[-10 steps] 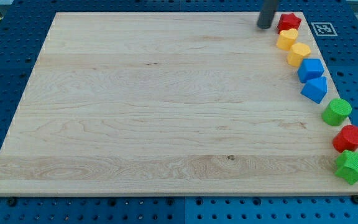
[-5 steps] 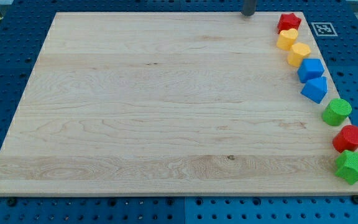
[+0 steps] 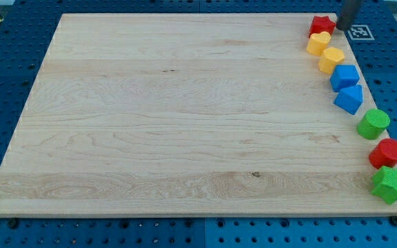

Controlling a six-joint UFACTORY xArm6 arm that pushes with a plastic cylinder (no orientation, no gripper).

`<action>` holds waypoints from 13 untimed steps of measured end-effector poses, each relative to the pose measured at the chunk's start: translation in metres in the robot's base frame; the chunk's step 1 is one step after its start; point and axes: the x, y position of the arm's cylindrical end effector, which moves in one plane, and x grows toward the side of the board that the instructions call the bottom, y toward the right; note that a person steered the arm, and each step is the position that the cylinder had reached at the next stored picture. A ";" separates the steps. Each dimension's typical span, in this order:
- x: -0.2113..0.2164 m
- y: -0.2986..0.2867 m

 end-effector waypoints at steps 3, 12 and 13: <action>0.003 -0.013; 0.254 0.034; 0.266 0.033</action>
